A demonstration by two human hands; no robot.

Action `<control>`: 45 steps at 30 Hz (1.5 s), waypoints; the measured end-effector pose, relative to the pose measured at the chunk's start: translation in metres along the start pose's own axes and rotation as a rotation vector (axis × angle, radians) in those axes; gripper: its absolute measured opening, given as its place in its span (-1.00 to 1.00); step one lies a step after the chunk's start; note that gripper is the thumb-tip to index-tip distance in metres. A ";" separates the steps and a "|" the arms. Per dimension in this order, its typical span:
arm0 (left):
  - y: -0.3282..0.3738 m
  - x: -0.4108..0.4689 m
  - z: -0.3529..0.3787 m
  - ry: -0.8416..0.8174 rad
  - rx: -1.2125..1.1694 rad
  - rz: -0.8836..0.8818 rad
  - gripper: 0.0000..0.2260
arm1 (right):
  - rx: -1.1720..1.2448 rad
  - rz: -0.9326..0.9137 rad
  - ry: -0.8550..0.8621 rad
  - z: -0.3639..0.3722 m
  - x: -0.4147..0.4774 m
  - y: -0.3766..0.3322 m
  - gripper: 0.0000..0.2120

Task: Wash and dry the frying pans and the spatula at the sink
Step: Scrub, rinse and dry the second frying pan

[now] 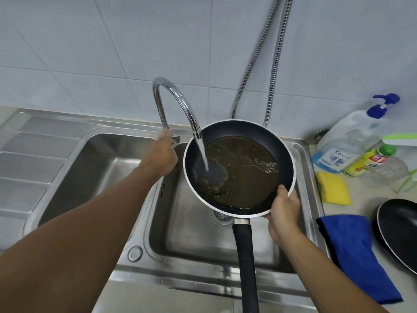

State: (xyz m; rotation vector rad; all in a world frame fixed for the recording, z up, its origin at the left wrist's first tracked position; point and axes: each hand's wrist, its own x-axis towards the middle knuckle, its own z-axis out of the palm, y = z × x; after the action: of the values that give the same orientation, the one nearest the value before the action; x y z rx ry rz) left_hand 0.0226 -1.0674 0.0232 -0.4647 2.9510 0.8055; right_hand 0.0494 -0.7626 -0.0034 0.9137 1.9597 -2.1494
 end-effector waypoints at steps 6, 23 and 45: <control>0.029 -0.064 0.037 0.072 -0.509 -0.300 -0.41 | -0.004 -0.009 -0.015 0.008 -0.003 0.003 -0.71; 0.061 -0.135 0.080 -0.530 -1.229 -0.745 -0.62 | 0.086 -0.006 -0.111 0.049 -0.017 0.043 -0.63; 0.026 -0.130 0.078 -0.289 -1.048 -0.478 -0.80 | -1.274 -0.331 -0.504 0.102 0.038 0.024 -0.24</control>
State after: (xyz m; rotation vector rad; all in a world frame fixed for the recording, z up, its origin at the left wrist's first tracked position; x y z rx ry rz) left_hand 0.1366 -0.9713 -0.0155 -0.9145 1.8112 2.0337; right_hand -0.0075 -0.8499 -0.0431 -0.1631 2.5461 -0.6437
